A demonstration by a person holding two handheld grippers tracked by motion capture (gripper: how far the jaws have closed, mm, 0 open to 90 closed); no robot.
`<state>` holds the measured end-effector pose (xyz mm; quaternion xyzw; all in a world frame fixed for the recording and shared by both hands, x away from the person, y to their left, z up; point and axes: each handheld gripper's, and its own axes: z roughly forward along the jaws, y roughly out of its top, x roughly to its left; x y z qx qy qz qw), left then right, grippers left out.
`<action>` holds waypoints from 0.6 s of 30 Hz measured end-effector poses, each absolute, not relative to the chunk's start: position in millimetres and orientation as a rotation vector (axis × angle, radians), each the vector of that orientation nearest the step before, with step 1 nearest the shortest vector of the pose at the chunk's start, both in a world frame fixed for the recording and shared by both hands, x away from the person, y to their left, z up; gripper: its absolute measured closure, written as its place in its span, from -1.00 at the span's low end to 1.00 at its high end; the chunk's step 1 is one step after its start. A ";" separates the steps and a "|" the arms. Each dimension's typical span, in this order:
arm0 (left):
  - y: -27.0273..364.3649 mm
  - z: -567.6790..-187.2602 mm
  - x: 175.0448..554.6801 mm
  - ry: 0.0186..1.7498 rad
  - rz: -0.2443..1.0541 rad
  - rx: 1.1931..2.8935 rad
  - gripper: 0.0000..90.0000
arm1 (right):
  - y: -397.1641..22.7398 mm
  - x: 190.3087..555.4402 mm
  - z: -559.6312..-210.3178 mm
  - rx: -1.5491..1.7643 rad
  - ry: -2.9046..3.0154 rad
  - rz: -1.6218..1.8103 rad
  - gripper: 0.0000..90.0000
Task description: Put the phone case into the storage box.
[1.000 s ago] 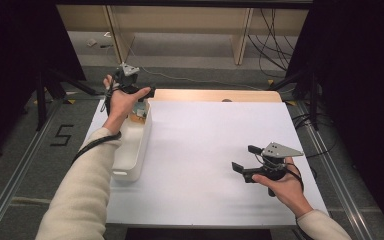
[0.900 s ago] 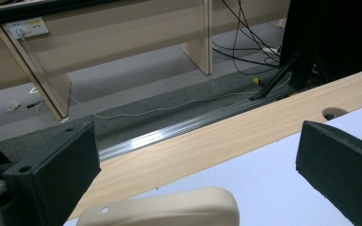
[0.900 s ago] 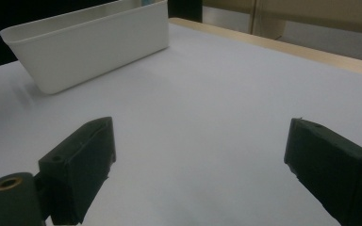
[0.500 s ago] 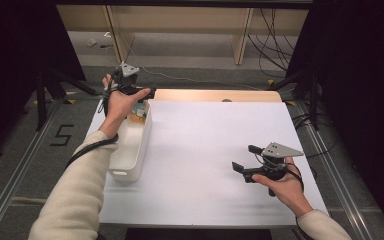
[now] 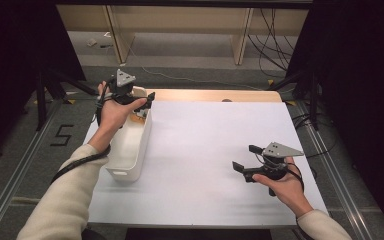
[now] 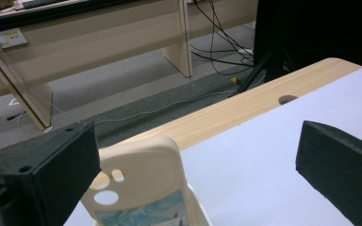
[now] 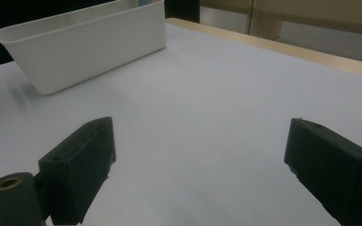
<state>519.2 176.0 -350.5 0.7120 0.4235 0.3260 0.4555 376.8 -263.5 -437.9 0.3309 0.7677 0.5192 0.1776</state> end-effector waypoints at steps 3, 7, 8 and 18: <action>176.8 -352.8 512.0 1.036 0.793 1.768 -1.00 | -263.3 376.6 -437.6 0.937 2.173 1.469 -0.77; 179.1 -355.3 502.8 1.025 0.786 1.770 -1.00 | -263.7 376.7 -437.5 0.939 2.173 1.466 -0.77; 179.9 -356.1 500.8 1.022 0.784 1.772 -1.00 | -263.5 376.7 -437.6 0.939 2.171 1.468 -0.77; 183.4 -361.0 478.3 0.993 0.765 1.771 -1.00 | -263.6 376.1 -436.8 0.941 2.172 1.466 -0.77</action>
